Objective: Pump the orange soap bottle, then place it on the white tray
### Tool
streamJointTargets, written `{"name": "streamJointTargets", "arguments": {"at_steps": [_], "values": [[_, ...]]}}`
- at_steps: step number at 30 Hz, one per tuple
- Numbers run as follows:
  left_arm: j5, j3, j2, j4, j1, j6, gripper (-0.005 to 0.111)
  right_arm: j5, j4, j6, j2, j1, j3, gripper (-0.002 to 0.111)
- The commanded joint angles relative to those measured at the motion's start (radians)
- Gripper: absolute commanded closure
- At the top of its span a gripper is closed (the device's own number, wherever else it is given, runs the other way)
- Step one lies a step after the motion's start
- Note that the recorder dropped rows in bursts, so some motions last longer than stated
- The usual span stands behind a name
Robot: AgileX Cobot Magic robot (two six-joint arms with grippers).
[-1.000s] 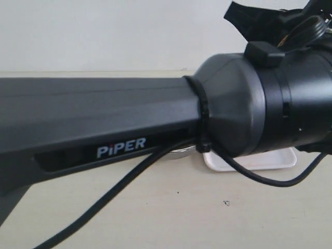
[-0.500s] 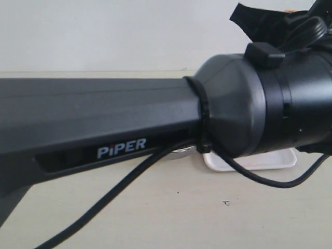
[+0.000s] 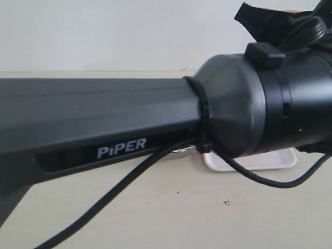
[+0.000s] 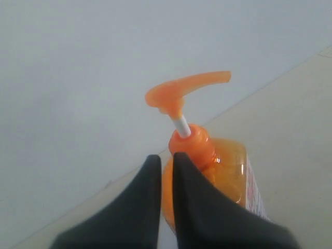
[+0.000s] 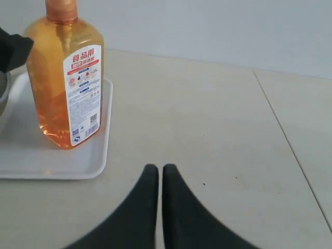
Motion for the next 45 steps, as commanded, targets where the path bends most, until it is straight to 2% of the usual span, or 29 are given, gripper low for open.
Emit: {"name": "streamJointTargets", "arguments": {"at_steps": [1,8,11,15,20,24,28,30,32,34,39,42,45], "values": [[-0.021,0.004,-0.004,-0.002,0.018,0.008,0.102,-0.041,0.036,-0.029,-0.005,0.002,-0.005,0.108],[-0.246,0.108,-0.025,-0.002,0.046,0.011,0.102,-0.171,0.138,-0.166,-0.001,0.002,-0.005,0.108],[-0.148,0.199,-0.067,-0.002,0.056,0.017,0.102,-0.206,0.138,-0.147,0.041,0.002,-0.005,0.108],[-0.055,0.282,-0.131,-0.002,0.100,0.017,0.102,-0.222,0.138,-0.083,0.141,0.002,-0.005,0.108],[0.002,0.389,-0.227,-0.002,0.206,0.017,0.102,-0.324,0.138,-0.054,0.250,0.002,-0.005,0.108],[0.215,0.504,-0.308,-0.002,0.308,0.021,0.102,-0.394,0.134,-0.050,0.319,0.002,-0.005,0.108],[0.569,0.593,-0.368,-0.002,0.414,0.001,0.102,-0.424,0.121,-0.021,0.397,0.002,-0.005,0.108],[0.753,0.611,-0.378,-0.002,0.454,0.003,0.102,-0.439,0.071,0.043,0.439,0.002,-0.005,0.108],[0.879,0.616,-0.375,-0.002,0.494,0.022,0.102,-0.444,-0.023,0.126,0.489,0.002,-0.005,0.108],[0.944,0.616,-0.361,0.005,0.527,0.044,0.102,-0.437,-0.175,0.262,0.543,0.002,-0.005,0.108],[0.981,0.614,-0.310,0.114,0.579,0.086,0.102,-0.453,-0.523,0.537,0.661,0.002,-0.005,0.108],[1.007,0.592,-0.272,0.110,0.597,0.084,0.102,-0.463,-0.709,0.668,0.719,-0.002,-0.005,0.108],[1.141,0.553,-0.233,0.110,0.622,0.084,0.102,-0.432,-0.887,0.837,0.776,-0.002,-0.005,0.108]]}}
